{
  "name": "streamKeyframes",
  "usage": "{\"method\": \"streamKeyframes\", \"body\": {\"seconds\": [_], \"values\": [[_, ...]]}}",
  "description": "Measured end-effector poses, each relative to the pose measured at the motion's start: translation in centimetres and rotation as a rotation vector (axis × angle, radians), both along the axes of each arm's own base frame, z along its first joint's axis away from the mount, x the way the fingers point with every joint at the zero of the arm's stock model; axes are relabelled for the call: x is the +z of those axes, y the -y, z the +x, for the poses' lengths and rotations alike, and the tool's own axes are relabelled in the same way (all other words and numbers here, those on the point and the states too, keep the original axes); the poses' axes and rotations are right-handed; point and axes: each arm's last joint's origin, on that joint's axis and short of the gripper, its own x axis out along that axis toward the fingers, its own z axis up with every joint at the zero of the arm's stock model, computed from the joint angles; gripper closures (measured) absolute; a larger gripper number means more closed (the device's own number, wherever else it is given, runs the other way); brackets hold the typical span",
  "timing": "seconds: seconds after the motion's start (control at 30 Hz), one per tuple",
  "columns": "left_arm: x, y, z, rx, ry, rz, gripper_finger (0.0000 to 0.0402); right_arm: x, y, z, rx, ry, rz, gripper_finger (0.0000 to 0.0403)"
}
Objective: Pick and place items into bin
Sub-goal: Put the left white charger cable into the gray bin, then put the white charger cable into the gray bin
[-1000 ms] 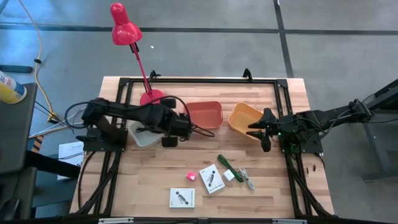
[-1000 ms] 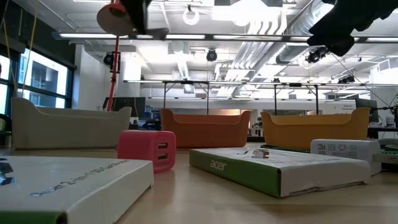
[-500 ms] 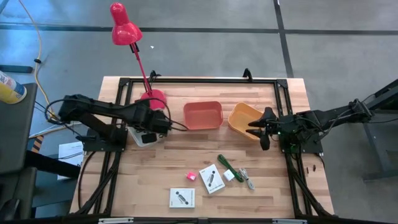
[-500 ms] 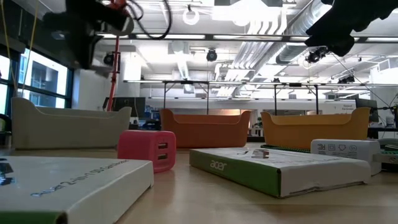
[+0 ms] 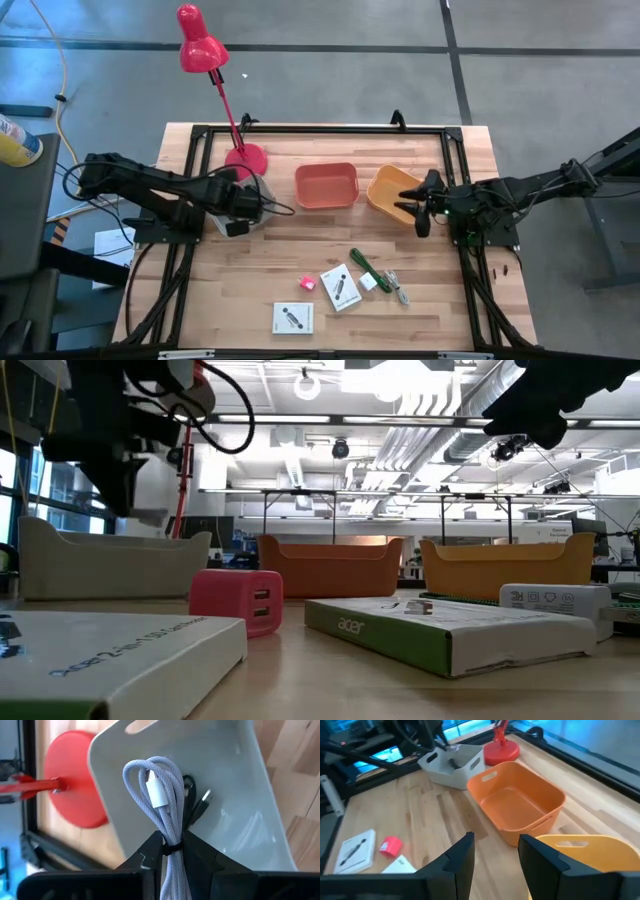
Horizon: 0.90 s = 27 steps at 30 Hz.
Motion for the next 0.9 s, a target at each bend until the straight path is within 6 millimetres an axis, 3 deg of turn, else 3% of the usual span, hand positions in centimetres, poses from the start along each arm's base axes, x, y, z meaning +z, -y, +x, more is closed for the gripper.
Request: {"method": "streamKeyframes", "body": {"seconds": [0.27,0.73,0.9], "values": [[-1.1,0.0,0.0,-0.053,-0.029,0.0,0.0339,0.0,-0.1,0.4,-0.02,0.007,-0.005,0.0261],[-1.1,-0.1,-0.3,-0.06,-0.054,0.022,0.0231,-0.2,-0.1,0.7,-0.041,0.009,0.048,0.0261],[0.1,0.1,0.5,-0.094,-0.011,-0.033,0.0221,-0.3,-0.4,0.7,0.033,-0.003,0.095,0.0261]]}}
